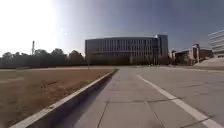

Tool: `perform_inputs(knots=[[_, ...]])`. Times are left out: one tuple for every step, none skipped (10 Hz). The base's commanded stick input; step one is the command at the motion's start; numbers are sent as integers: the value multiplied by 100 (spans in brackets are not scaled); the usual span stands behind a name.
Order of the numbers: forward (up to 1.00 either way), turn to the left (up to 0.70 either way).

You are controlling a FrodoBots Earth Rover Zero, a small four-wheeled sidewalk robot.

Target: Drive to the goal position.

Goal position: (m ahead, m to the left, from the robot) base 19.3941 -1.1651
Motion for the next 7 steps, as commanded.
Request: perform_inputs(knots=[[4, 0], [5, 0], [5, 0], [5, 0], [5, 0], [5, 0], [5, 0]])
